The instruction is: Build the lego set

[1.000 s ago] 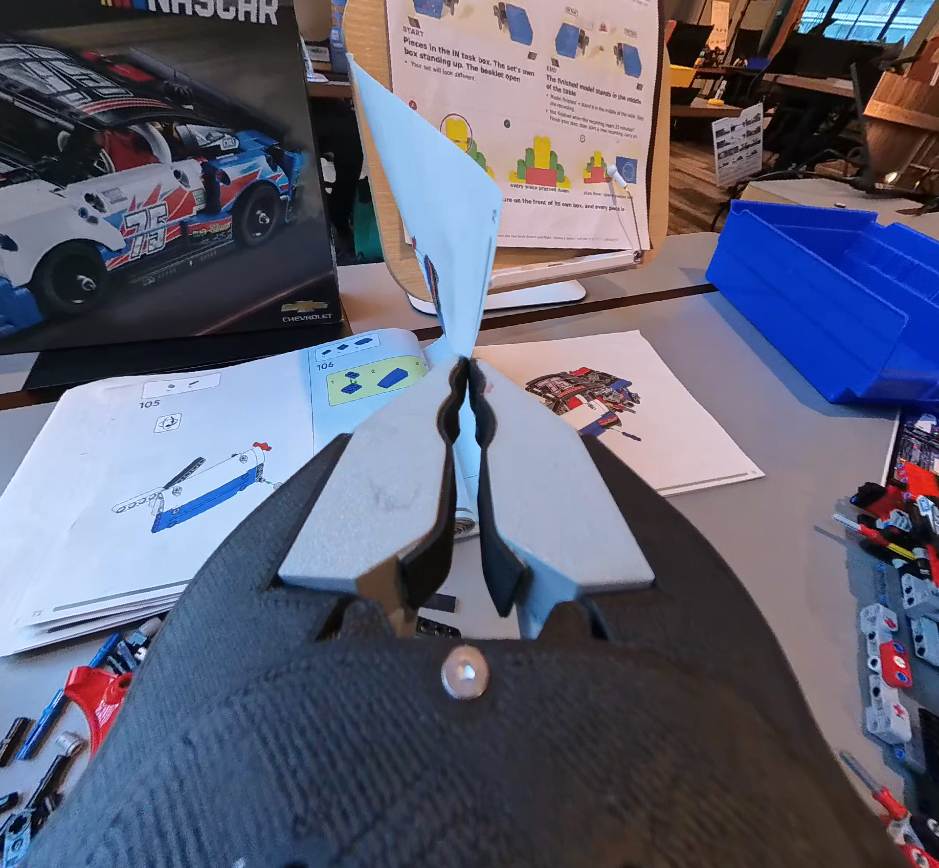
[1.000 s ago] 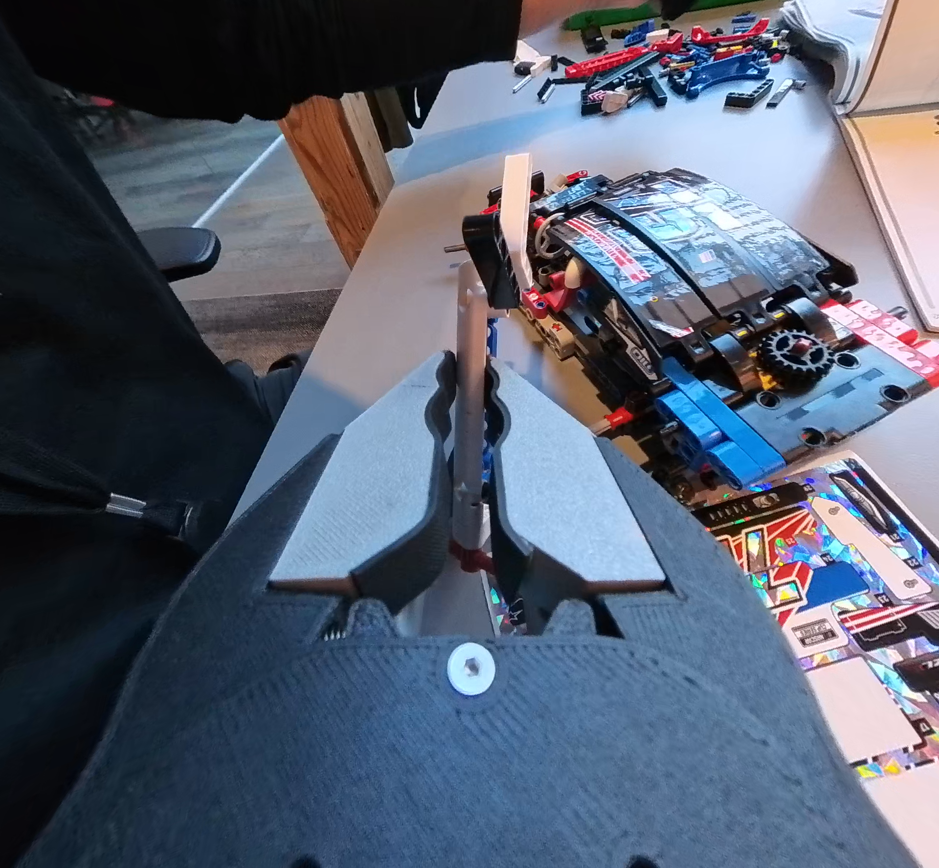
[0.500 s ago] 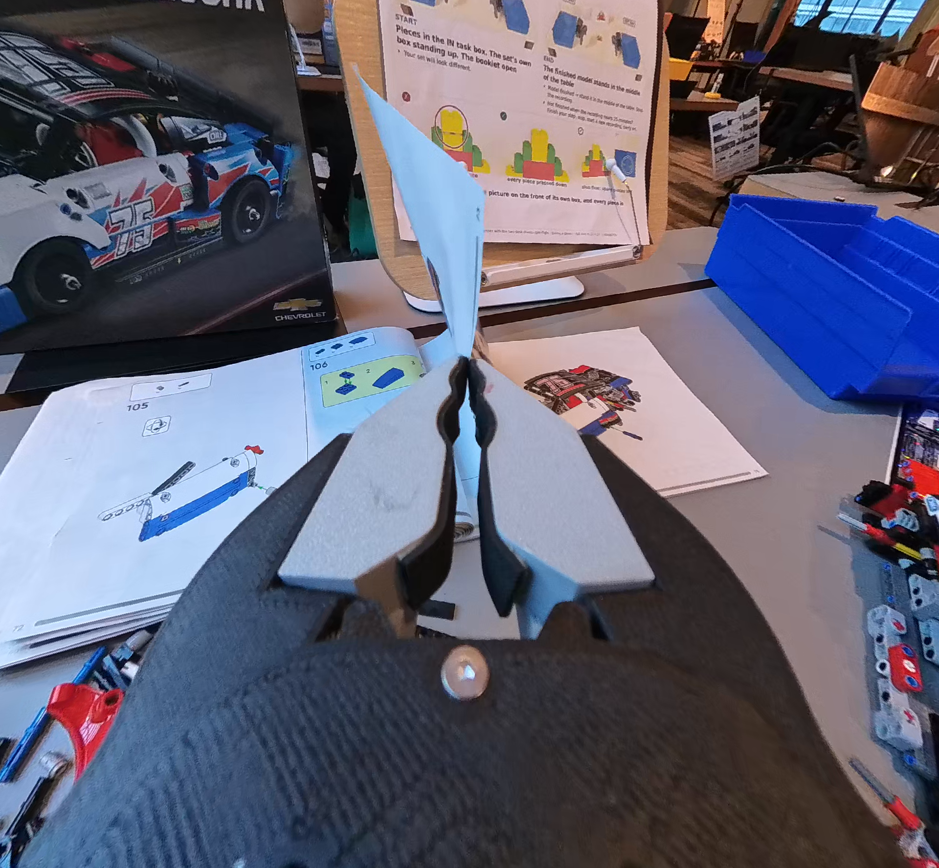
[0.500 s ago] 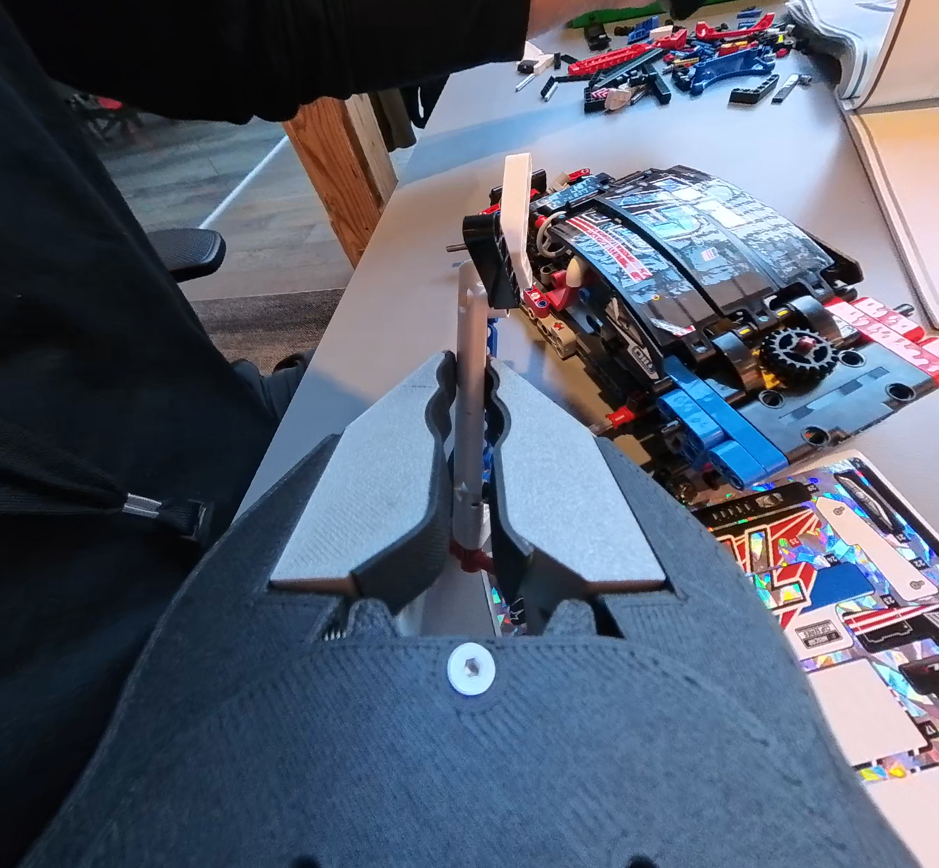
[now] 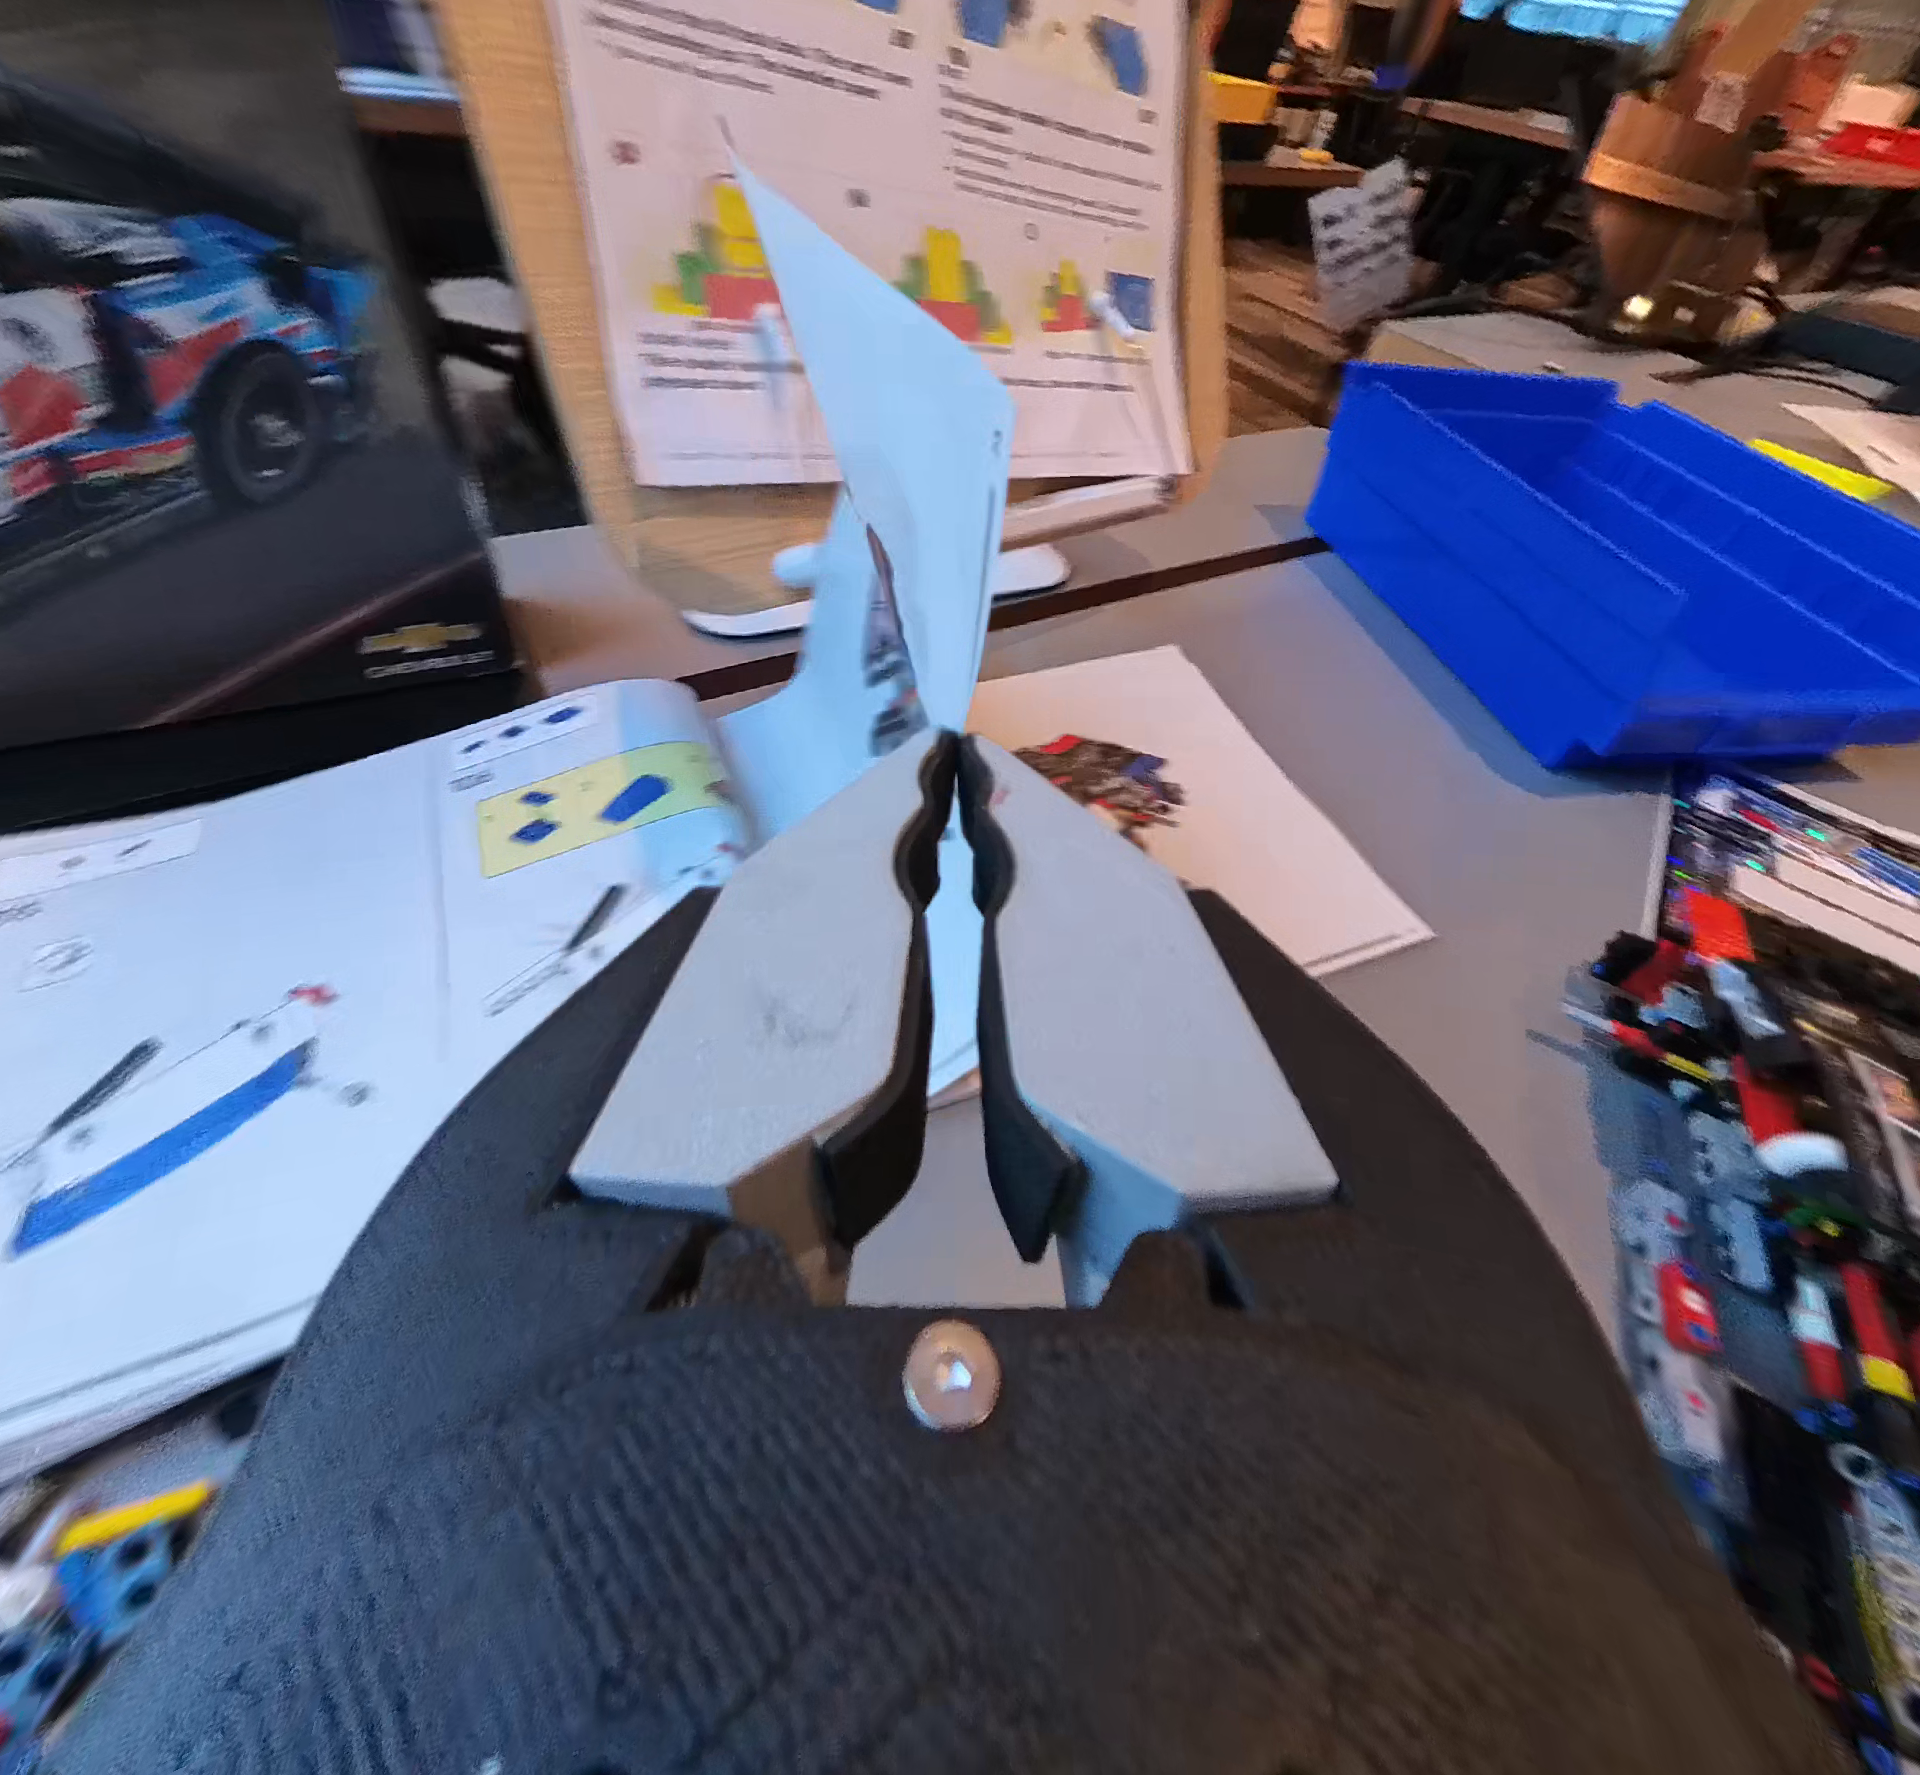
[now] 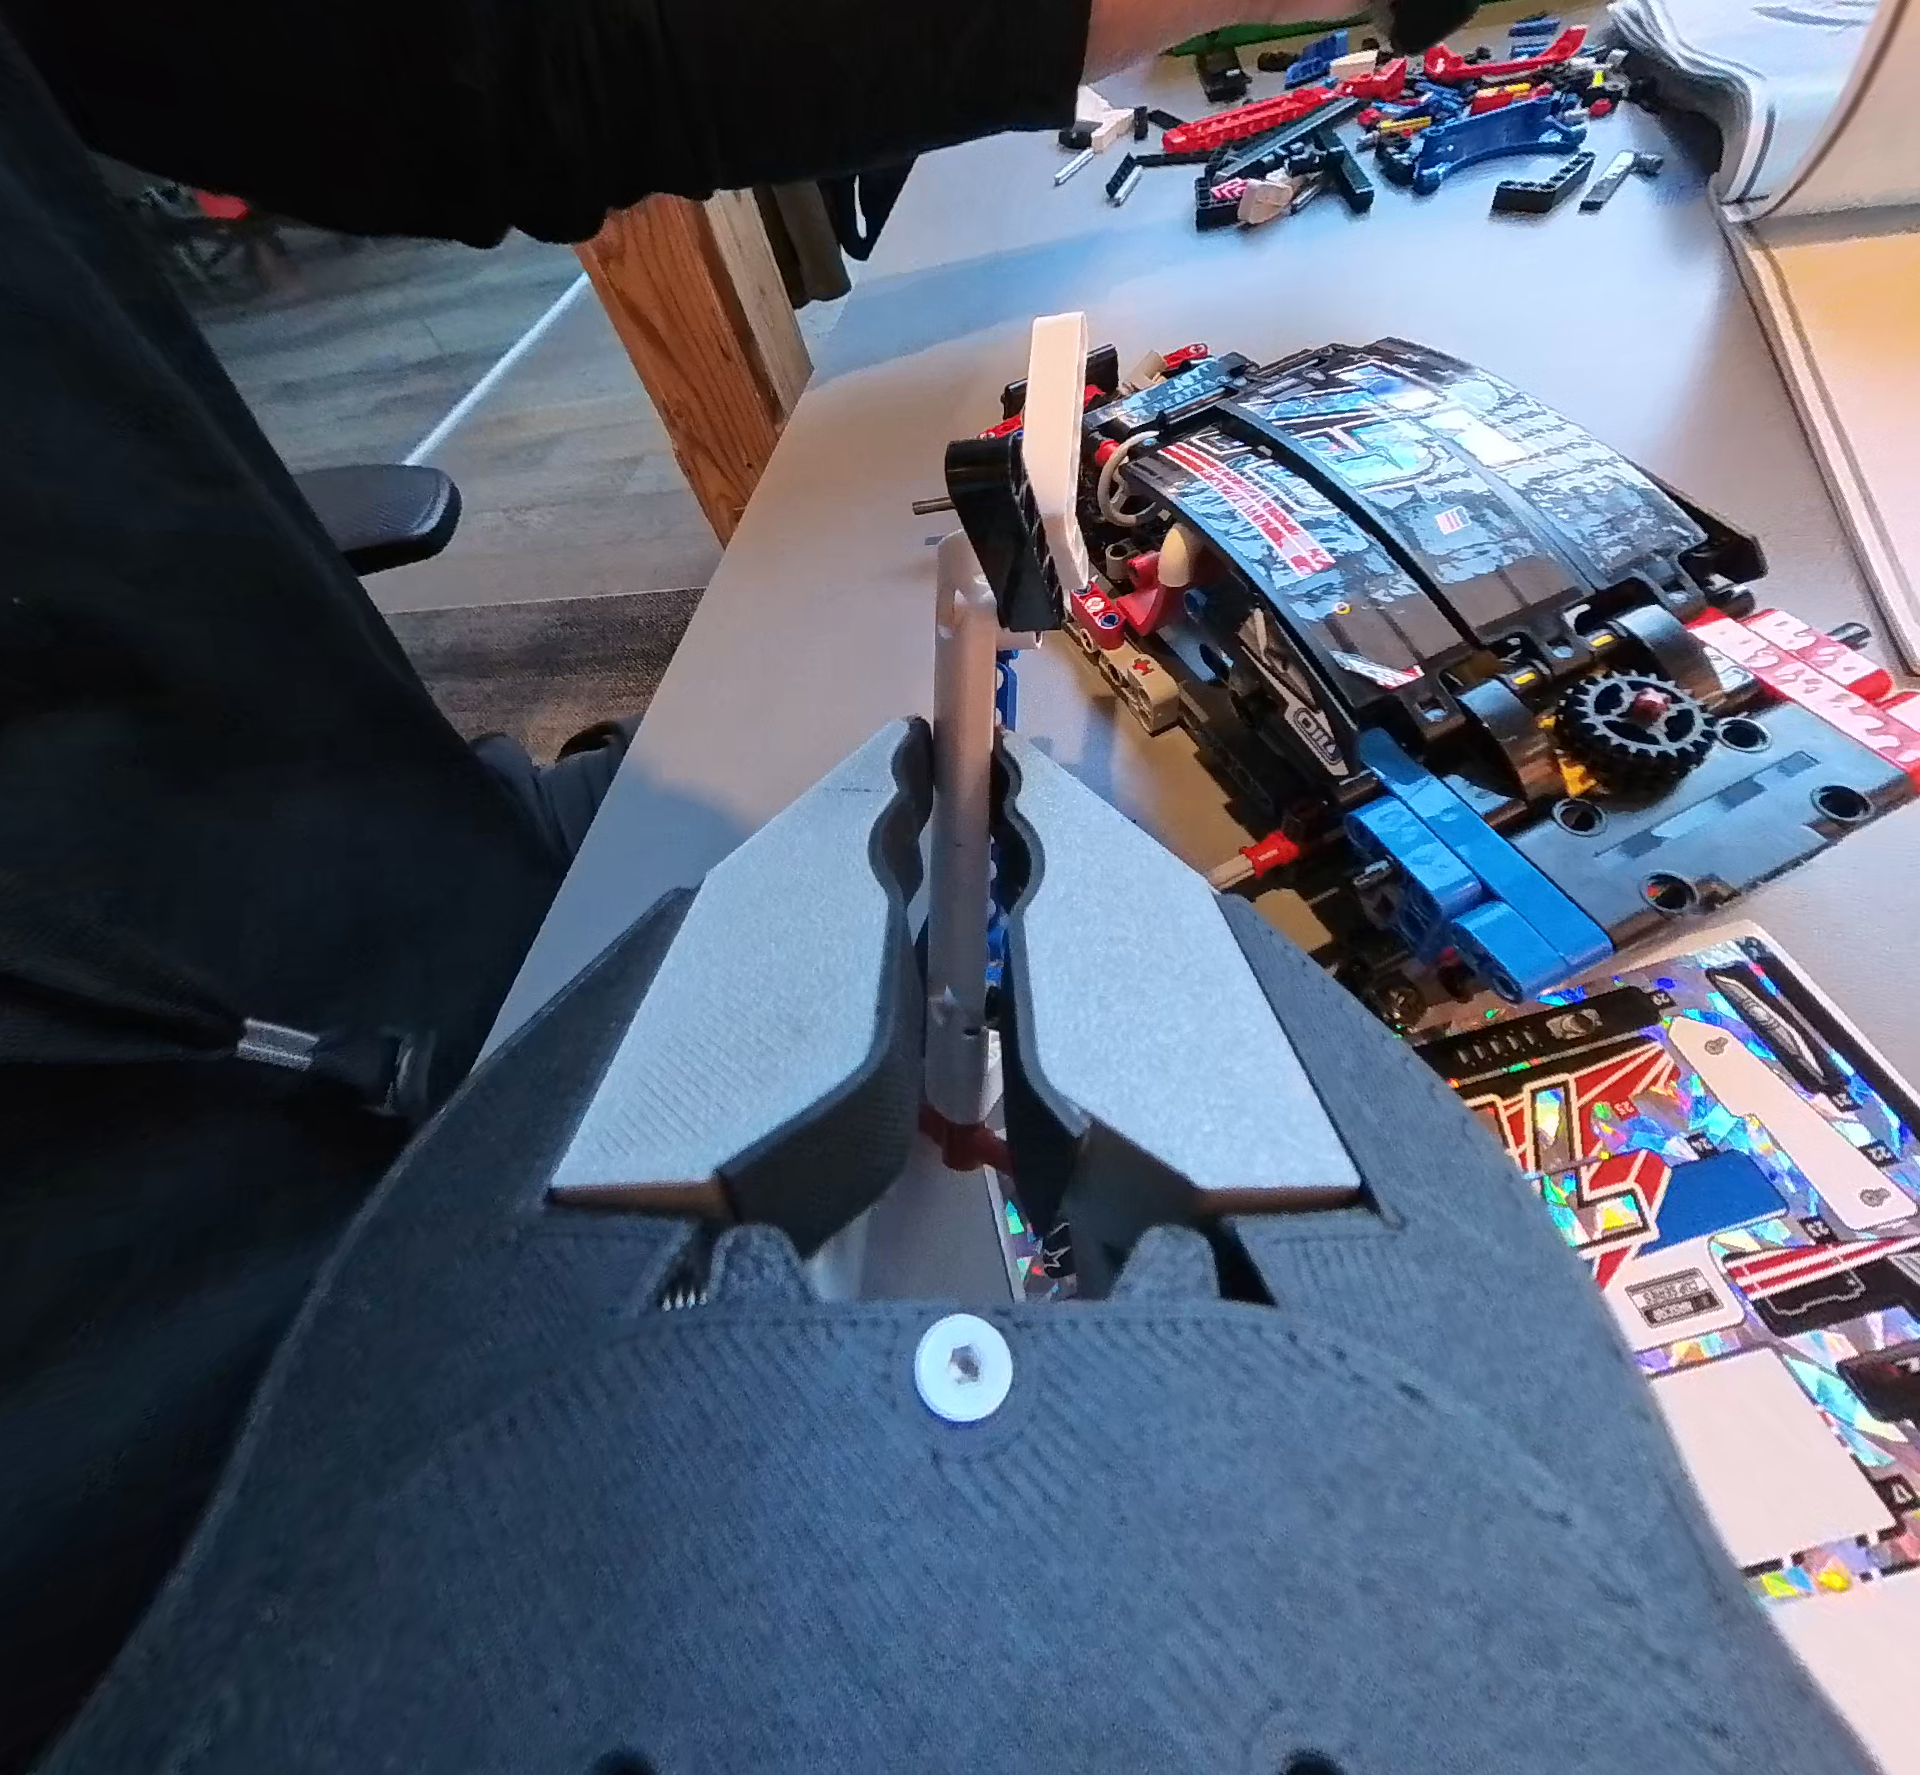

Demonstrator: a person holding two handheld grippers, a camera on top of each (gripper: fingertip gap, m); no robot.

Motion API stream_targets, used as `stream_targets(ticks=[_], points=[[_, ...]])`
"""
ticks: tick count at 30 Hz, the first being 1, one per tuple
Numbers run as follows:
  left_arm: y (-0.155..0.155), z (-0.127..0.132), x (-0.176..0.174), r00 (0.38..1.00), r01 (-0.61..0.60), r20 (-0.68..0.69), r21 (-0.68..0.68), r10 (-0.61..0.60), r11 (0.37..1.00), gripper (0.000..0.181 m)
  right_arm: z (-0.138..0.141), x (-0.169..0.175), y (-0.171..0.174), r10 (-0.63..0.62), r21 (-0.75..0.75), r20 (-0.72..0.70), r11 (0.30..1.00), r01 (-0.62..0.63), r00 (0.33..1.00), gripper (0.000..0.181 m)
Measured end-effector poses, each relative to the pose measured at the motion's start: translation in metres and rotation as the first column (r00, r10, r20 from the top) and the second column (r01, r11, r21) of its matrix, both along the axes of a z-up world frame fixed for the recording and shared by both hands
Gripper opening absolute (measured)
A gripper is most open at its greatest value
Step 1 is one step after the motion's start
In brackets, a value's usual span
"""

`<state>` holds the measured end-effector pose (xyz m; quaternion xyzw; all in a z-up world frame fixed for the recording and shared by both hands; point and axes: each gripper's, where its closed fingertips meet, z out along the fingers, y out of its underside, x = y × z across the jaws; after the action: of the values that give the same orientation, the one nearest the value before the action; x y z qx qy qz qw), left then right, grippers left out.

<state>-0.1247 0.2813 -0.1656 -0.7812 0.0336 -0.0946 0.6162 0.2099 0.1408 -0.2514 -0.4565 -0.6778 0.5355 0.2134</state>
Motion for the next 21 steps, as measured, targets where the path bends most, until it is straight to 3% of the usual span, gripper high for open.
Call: stream_targets(ticks=[3,6,11,14,18,21], points=[[0.003,0.011,0.040,0.990,0.142,0.014,0.005,-0.142,0.990,0.001,-0.001,0.000,-0.001,0.005,0.004,0.006,1.000,-0.005,1.000,0.007],[-0.003,0.032,0.061,0.984,0.175,0.018,0.007,-0.176,0.984,0.030,-0.001,0.001,-0.004,0.022,0.014,0.004,1.000,-0.022,1.000,0.007],[-0.055,0.050,0.094,0.974,0.224,-0.003,-0.061,-0.225,0.973,0.049,-0.002,0.001,-0.011,0.052,0.063,0.019,0.997,-0.053,0.998,0.007],[-0.102,0.037,0.146,0.946,0.321,-0.002,-0.150,-0.325,0.935,0.046,-0.004,0.000,-0.018,0.095,0.111,0.058,0.989,-0.101,0.994,0.007],[-0.151,0.000,0.212,0.910,0.413,0.052,-0.206,-0.412,0.887,0.037,-0.009,-0.004,-0.026,0.148,0.176,0.156,0.969,-0.175,0.977,0.007],[-0.175,-0.022,0.236,0.900,0.437,0.102,-0.215,-0.424,0.874,0.035,-0.014,-0.006,-0.029,0.179,0.244,0.250,0.939,-0.241,0.951,0.007]])
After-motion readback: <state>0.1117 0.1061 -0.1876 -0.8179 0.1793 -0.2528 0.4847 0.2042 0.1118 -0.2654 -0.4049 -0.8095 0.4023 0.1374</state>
